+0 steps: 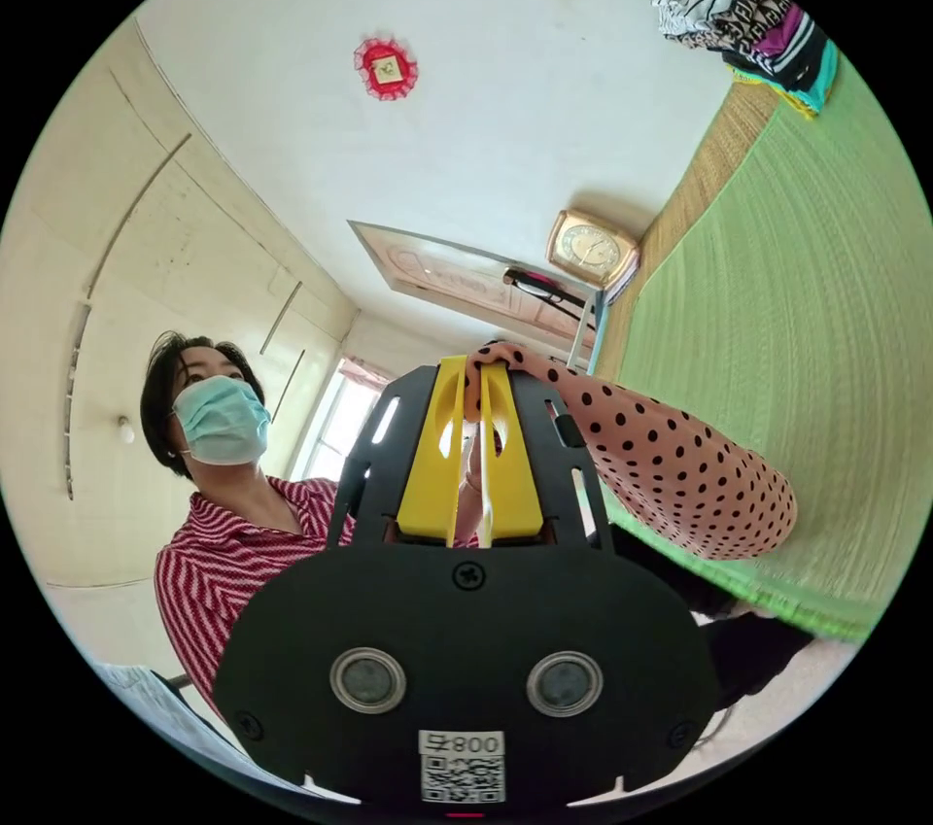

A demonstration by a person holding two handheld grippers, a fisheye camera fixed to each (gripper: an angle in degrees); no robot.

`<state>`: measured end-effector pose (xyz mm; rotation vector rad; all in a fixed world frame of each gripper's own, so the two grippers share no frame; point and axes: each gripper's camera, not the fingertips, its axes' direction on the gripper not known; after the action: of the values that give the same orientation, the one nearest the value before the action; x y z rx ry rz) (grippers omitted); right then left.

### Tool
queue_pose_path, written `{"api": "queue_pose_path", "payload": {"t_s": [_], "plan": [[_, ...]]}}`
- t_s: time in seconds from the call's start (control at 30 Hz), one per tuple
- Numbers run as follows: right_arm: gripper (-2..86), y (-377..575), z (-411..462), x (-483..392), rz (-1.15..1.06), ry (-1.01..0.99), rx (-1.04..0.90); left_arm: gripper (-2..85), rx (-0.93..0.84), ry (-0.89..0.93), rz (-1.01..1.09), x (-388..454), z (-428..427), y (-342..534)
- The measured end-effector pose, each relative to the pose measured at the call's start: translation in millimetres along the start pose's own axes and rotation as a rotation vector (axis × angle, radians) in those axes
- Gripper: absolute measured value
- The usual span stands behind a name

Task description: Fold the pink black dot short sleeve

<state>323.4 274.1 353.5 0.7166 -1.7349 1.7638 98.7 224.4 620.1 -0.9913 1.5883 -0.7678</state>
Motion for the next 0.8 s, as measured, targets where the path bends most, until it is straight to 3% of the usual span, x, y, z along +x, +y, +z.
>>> {"api": "queue_pose_path", "payload": {"t_s": [0.13, 0.3, 0.57, 0.73, 0.8], "plan": [[1.5, -114, 15, 17, 0.002, 0.041, -0.004, 3.7, 0.021, 0.003, 0.007, -33, 14, -102], [1.4, -287, 37, -5, -0.052, 0.123, -0.031, 3.8, 0.067, -0.162, 0.134, -11, 43, -284], [1.5, -591, 41, -174, -0.25, 0.195, -0.03, 3.8, 0.11, -0.314, 0.414, 95, 135, -521], [1.6, -636, -24, -230, -0.286, 0.289, 0.01, 3.8, 0.035, -0.332, 0.465, 85, 228, -584], [1.7, -632, -58, -215, -0.229, 0.329, 0.034, 3.9, -0.027, -0.33, 0.393, 36, 279, -593]]}}
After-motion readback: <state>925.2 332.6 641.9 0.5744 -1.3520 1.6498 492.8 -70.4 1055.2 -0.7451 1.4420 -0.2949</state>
